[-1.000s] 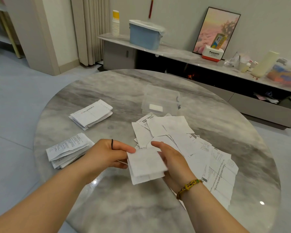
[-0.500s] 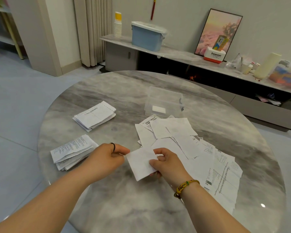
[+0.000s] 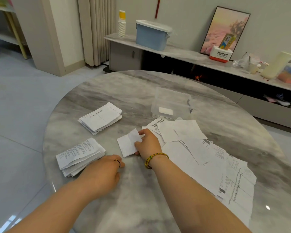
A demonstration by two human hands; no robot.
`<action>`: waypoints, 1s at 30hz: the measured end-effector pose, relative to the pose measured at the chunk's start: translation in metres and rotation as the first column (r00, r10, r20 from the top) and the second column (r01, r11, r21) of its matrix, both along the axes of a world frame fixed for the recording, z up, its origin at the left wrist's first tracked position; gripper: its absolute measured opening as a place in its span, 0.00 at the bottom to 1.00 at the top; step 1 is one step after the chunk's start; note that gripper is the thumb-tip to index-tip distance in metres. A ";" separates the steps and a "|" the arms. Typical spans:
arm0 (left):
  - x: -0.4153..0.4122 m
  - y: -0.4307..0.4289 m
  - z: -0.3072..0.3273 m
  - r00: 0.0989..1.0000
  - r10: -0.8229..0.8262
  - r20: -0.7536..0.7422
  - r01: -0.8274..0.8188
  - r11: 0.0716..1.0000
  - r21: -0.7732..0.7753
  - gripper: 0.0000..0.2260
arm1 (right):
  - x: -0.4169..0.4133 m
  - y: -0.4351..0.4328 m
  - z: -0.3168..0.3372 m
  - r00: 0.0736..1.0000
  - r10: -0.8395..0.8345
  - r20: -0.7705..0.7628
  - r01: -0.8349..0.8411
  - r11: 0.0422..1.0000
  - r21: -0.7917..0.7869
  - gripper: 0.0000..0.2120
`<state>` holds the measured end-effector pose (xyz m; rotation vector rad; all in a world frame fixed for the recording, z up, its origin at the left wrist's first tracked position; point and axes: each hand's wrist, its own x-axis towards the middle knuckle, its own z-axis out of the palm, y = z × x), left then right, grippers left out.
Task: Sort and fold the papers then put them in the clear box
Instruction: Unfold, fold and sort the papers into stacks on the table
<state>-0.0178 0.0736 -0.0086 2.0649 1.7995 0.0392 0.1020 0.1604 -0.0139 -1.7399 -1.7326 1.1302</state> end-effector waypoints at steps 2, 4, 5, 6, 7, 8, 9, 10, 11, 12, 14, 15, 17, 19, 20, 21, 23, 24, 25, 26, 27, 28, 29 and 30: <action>-0.001 0.001 -0.001 1.000 -0.022 -0.019 0.022 1.000 -0.002 0.20 | -0.002 0.001 0.000 0.986 0.059 0.158 -0.068 0.996 0.055 0.19; -0.001 0.002 -0.001 0.999 -0.027 -0.019 0.026 1.000 -0.008 0.20 | -0.003 0.001 0.001 0.953 0.099 0.285 -0.131 0.987 0.096 0.20; -0.001 0.003 -0.001 0.999 -0.029 -0.018 0.028 1.000 -0.010 0.20 | -0.003 0.001 0.001 0.939 0.105 0.326 -0.149 0.982 0.113 0.21; 0.000 0.003 -0.001 0.999 -0.031 -0.020 0.031 0.999 -0.010 0.20 | -0.002 0.000 0.001 0.929 0.104 0.356 -0.160 0.978 0.131 0.22; 0.000 0.003 -0.001 0.999 -0.033 -0.023 0.033 0.999 -0.008 0.19 | -0.002 -0.002 0.000 0.922 0.101 0.373 -0.166 0.975 0.146 0.24; 0.000 0.003 -0.001 0.999 -0.035 -0.027 0.035 0.999 -0.007 0.19 | -0.001 -0.003 -0.001 0.919 0.096 0.382 -0.169 0.972 0.163 0.26; 0.000 0.003 -0.001 0.999 -0.036 -0.031 0.036 0.999 -0.006 0.19 | 0.000 -0.004 -0.001 0.919 0.084 0.385 -0.164 0.970 0.180 0.27; 0.000 0.002 -0.002 0.999 -0.037 -0.033 0.037 0.999 -0.004 0.19 | 0.003 -0.004 -0.001 0.921 0.064 0.385 -0.153 0.967 0.205 0.27; 0.000 0.002 -0.002 0.999 -0.039 -0.034 0.039 0.999 -0.002 0.19 | 0.008 -0.004 0.001 0.922 0.037 0.385 -0.136 0.963 0.232 0.26; 0.000 0.002 -0.003 0.999 -0.036 -0.034 0.036 0.999 0.000 0.19 | 0.014 -0.004 0.003 0.923 0.009 0.385 -0.119 0.958 0.261 0.24; 0.001 0.001 -0.002 0.999 -0.029 -0.031 0.030 0.999 0.011 0.19 | 0.031 -0.002 0.008 0.915 -0.050 0.400 -0.081 0.949 0.304 0.21; 0.002 0.001 -0.002 0.999 -0.027 -0.024 0.028 0.999 0.022 0.20 | 0.043 -0.001 0.010 0.906 -0.082 0.415 -0.059 0.947 0.315 0.20; 0.005 0.002 0.000 1.000 -0.030 -0.005 0.030 0.998 0.052 0.20 | 0.067 -0.002 0.014 0.876 -0.137 0.463 -0.023 0.946 0.323 0.20; 0.010 0.002 0.001 0.999 -0.040 0.006 0.039 0.997 0.071 0.22 | 0.090 -0.005 0.017 0.840 -0.183 0.511 0.013 0.948 0.318 0.21; 0.013 0.003 0.002 0.999 -0.048 0.005 0.047 0.996 0.077 0.23 | 0.100 -0.006 0.018 0.825 -0.197 0.530 0.029 0.951 0.308 0.22; 0.016 0.004 0.001 0.998 -0.057 0.000 0.057 0.995 0.080 0.23 | 0.108 -0.009 0.019 0.814 -0.202 0.545 0.044 0.956 0.289 0.23; 0.020 0.007 -0.003 0.998 -0.063 -0.025 0.064 0.996 0.069 0.24 | 0.120 -0.013 0.018 0.804 -0.196 0.561 0.068 0.968 0.241 0.24; 0.022 0.009 -0.005 0.998 -0.055 -0.041 0.057 0.997 0.054 0.25 | 0.123 -0.014 0.016 0.803 -0.190 0.565 0.078 0.973 0.217 0.24; 0.023 0.010 -0.007 0.997 -0.047 -0.063 0.049 0.998 0.037 0.25 | 0.126 -0.015 0.015 0.803 -0.188 0.565 0.088 0.976 0.199 0.24; 0.025 0.011 -0.008 0.995 -0.041 -0.088 0.043 0.999 0.021 0.25 | 0.128 -0.016 0.013 0.806 -0.188 0.561 0.099 0.978 0.185 0.24; 0.025 0.012 -0.009 0.993 -0.035 -0.109 0.036 0.999 0.007 0.26 | 0.129 -0.016 0.011 0.812 -0.189 0.552 0.110 0.979 0.173 0.24; 0.027 0.013 -0.009 0.992 -0.030 -0.124 0.030 1.000 -0.003 0.26 | 0.131 -0.016 0.010 0.817 -0.193 0.543 0.121 0.979 0.166 0.23; 0.027 0.013 -0.009 0.991 -0.022 -0.132 0.021 1.000 -0.007 0.26 | 0.132 -0.017 0.009 0.819 -0.198 0.538 0.127 0.978 0.167 0.22; 0.028 0.014 -0.009 0.990 -0.013 -0.139 0.013 1.000 -0.005 0.26 | 0.133 -0.017 0.008 0.818 -0.204 0.538 0.128 0.976 0.175 0.21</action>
